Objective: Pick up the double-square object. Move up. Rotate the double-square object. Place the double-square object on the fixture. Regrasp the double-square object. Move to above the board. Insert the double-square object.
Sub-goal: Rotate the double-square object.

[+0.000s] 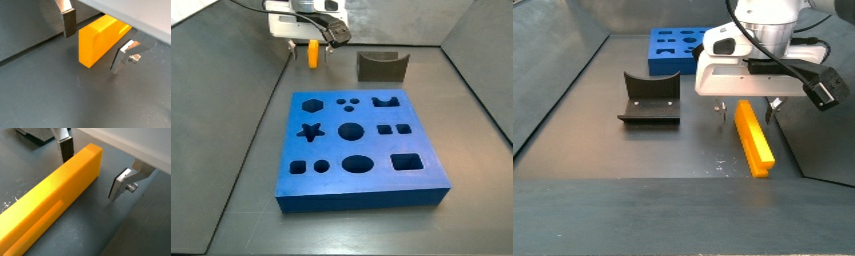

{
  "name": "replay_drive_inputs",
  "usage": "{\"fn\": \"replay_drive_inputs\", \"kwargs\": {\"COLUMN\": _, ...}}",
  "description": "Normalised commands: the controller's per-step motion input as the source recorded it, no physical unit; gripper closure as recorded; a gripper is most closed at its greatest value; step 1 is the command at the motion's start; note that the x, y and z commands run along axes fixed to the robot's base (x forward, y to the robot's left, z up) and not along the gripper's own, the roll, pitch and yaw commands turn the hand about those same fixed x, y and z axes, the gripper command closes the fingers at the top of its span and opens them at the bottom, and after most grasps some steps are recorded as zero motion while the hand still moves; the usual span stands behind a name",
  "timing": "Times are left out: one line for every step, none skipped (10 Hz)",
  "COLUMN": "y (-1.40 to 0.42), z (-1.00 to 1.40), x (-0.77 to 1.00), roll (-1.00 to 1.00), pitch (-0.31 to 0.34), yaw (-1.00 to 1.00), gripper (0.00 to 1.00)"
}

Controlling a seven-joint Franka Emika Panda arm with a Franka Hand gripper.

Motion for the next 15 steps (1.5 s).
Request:
{"fn": "replay_drive_inputs", "kwargs": {"y": 0.01, "z": -0.32, "x": 0.04, "roll": -0.15, "pitch": -0.095, "yaw": 0.02, "gripper": 0.0}}
{"fn": "replay_drive_inputs", "kwargs": {"y": 0.01, "z": -0.3, "x": 0.03, "roll": -0.15, "pitch": -0.101, "yaw": 0.02, "gripper": 0.0}}
{"fn": "replay_drive_inputs", "kwargs": {"y": 0.01, "z": -0.3, "x": 0.03, "roll": -0.15, "pitch": -0.102, "yaw": 0.02, "gripper": 0.0}}
{"fn": "replay_drive_inputs", "kwargs": {"y": 0.01, "z": -0.29, "x": 0.03, "roll": -0.15, "pitch": -0.105, "yaw": 0.02, "gripper": 0.0}}
{"fn": "replay_drive_inputs", "kwargs": {"y": 0.01, "z": -0.29, "x": 0.03, "roll": -0.15, "pitch": -0.105, "yaw": 0.02, "gripper": 0.0}}
{"fn": "replay_drive_inputs", "kwargs": {"y": 0.01, "z": -0.29, "x": 0.03, "roll": -0.15, "pitch": -0.105, "yaw": 0.02, "gripper": 0.0}}
{"fn": "replay_drive_inputs", "kwargs": {"y": 0.01, "z": -0.28, "x": 0.03, "roll": -0.15, "pitch": -0.105, "yaw": 0.02, "gripper": 0.0}}
{"fn": "replay_drive_inputs", "kwargs": {"y": 0.01, "z": -0.28, "x": 0.03, "roll": -0.15, "pitch": -0.105, "yaw": 0.02, "gripper": 0.0}}
{"fn": "replay_drive_inputs", "kwargs": {"y": 0.01, "z": -0.28, "x": 0.03, "roll": -0.15, "pitch": -0.105, "yaw": 0.02, "gripper": 0.0}}
{"fn": "replay_drive_inputs", "kwargs": {"y": 0.01, "z": -0.28, "x": 0.03, "roll": -0.15, "pitch": -0.105, "yaw": 0.02, "gripper": 0.0}}
{"fn": "replay_drive_inputs", "kwargs": {"y": 0.01, "z": -0.28, "x": 0.03, "roll": -0.15, "pitch": -0.105, "yaw": 0.02, "gripper": 0.0}}
{"fn": "replay_drive_inputs", "kwargs": {"y": 0.01, "z": -0.28, "x": 0.03, "roll": -0.15, "pitch": -0.105, "yaw": 0.02, "gripper": 0.0}}
{"fn": "replay_drive_inputs", "kwargs": {"y": 0.01, "z": -0.28, "x": 0.03, "roll": -0.15, "pitch": -0.105, "yaw": 0.02, "gripper": 0.0}}
{"fn": "replay_drive_inputs", "kwargs": {"y": 0.01, "z": -0.28, "x": 0.03, "roll": -0.15, "pitch": -0.105, "yaw": 0.02, "gripper": 0.0}}
{"fn": "replay_drive_inputs", "kwargs": {"y": 0.01, "z": -0.28, "x": 0.03, "roll": -0.15, "pitch": -0.105, "yaw": 0.02, "gripper": 0.0}}
